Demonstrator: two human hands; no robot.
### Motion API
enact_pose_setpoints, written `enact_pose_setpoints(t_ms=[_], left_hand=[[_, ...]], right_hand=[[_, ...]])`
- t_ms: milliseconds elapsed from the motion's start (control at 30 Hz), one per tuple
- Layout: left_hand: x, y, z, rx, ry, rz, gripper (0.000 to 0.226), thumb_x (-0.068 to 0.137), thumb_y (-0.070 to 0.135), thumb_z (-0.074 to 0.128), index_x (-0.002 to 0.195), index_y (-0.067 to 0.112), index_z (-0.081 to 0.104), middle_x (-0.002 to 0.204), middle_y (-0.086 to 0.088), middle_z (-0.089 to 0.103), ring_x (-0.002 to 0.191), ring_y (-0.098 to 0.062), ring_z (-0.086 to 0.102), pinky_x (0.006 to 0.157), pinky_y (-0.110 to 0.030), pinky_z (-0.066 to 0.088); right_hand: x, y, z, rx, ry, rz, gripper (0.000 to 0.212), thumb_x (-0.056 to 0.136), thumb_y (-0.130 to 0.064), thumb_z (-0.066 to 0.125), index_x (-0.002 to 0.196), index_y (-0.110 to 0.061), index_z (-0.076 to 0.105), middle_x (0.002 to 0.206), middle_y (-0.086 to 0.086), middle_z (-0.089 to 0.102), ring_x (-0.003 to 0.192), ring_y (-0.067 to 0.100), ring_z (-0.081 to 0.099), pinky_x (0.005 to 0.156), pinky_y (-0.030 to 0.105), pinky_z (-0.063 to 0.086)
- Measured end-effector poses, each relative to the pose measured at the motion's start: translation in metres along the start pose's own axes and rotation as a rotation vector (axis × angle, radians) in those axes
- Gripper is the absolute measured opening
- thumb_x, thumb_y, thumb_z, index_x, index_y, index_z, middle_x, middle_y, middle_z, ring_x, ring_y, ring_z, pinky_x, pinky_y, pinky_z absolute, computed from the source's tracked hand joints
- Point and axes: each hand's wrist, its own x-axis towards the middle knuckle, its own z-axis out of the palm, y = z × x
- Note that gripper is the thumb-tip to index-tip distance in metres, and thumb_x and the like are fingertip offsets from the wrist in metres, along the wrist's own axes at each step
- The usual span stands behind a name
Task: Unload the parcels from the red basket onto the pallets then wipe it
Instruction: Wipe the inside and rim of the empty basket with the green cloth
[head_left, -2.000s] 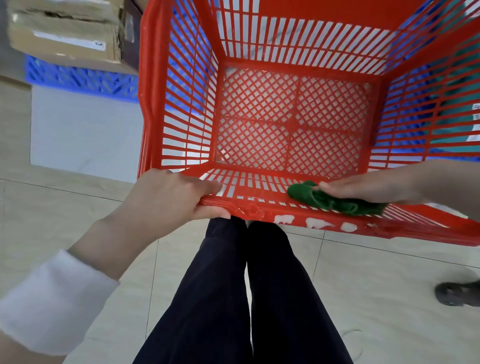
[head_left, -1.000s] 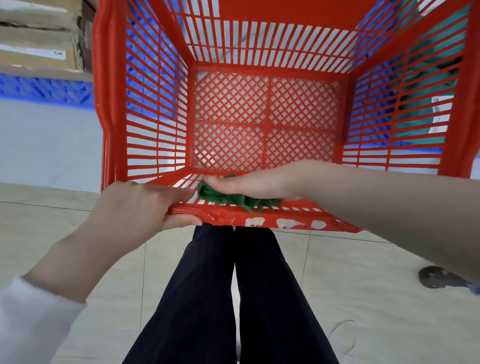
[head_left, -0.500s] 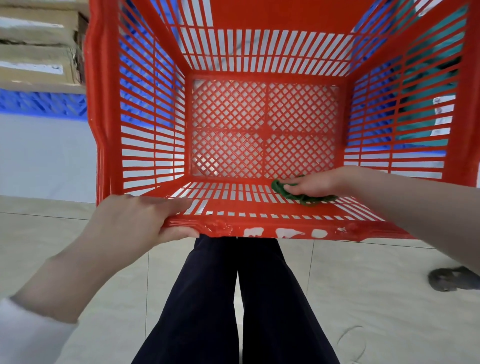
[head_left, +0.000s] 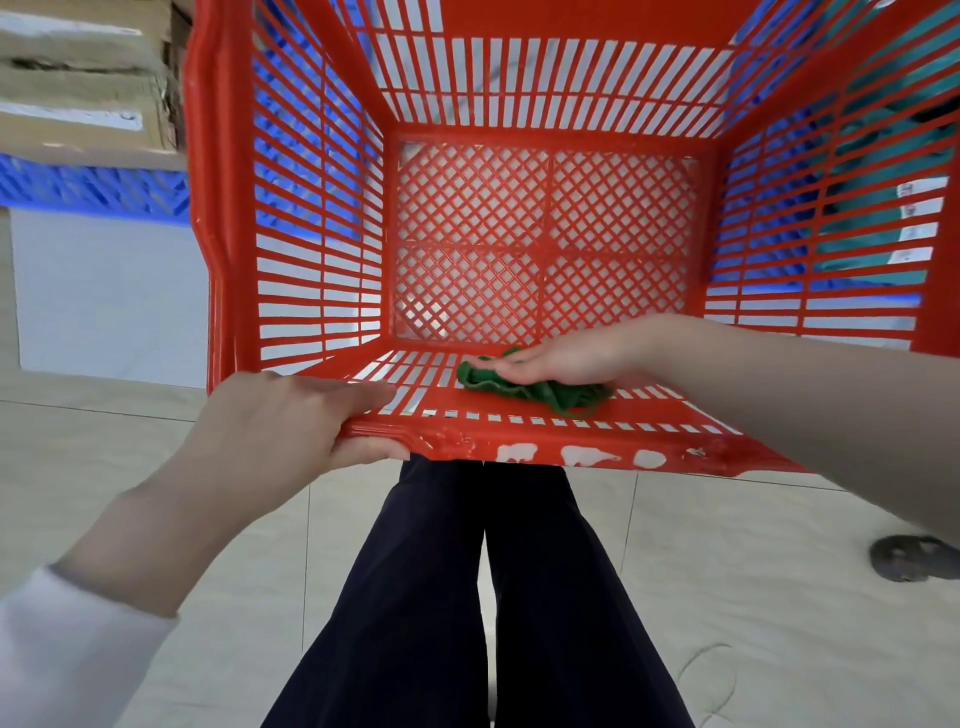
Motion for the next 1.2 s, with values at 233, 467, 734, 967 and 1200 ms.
enact_pose_setpoints(t_ms=[233,467,734,967,1200], left_hand=[[0.000,0.000,-0.002,-0.006,-0.030,-0.011,0.085,0.084,0.069,0.005,0.090,0.017,0.072,0.079,-0.010,0.072,0.067,-0.034,0.069,0.041,-0.037,0.051],[0.001,0.000,-0.002,-0.016,-0.062,-0.014,0.084,0.082,0.073,0.006,0.091,0.020,0.071,0.083,-0.006,0.072,0.073,-0.031,0.070,0.043,-0.037,0.053],[0.002,-0.003,0.002,-0.011,-0.093,-0.008,0.086,0.081,0.073,0.004,0.095,0.020,0.071,0.081,-0.006,0.073,0.069,-0.031,0.069,0.045,-0.037,0.053],[0.003,-0.003,0.001,0.019,-0.101,0.011,0.081,0.080,0.072,0.008,0.092,0.024,0.072,0.084,-0.004,0.073,0.073,-0.028,0.070,0.046,-0.032,0.053],[0.003,-0.003,0.003,-0.003,-0.109,0.007,0.086,0.080,0.074,0.003,0.094,0.024,0.072,0.080,-0.003,0.073,0.067,-0.026,0.070,0.045,-0.031,0.053]], right_hand=[[0.013,-0.015,0.004,-0.091,-0.044,-0.119,0.063,0.082,-0.075,0.027,0.140,-0.053,0.020,0.157,-0.009,0.006,0.144,0.020,0.006,0.115,0.050,0.004],[-0.024,0.037,-0.018,-0.337,0.033,0.090,0.049,0.097,-0.045,0.033,0.143,-0.045,0.016,0.155,-0.004,0.020,0.139,0.019,0.025,0.113,0.036,0.018],[-0.017,0.026,-0.010,-0.187,0.127,0.003,0.042,0.098,-0.030,0.041,0.138,-0.039,0.036,0.150,-0.007,0.029,0.131,0.016,0.034,0.108,0.031,0.027],[0.013,-0.025,0.002,0.007,0.088,-0.190,0.044,0.098,-0.021,0.043,0.139,-0.035,0.037,0.144,-0.007,0.037,0.120,0.011,0.043,0.092,0.020,0.037],[0.042,-0.049,0.011,-0.188,0.186,-0.205,0.051,0.097,-0.029,0.045,0.145,-0.028,0.027,0.153,0.002,0.023,0.137,0.021,0.027,0.104,0.027,0.027]])
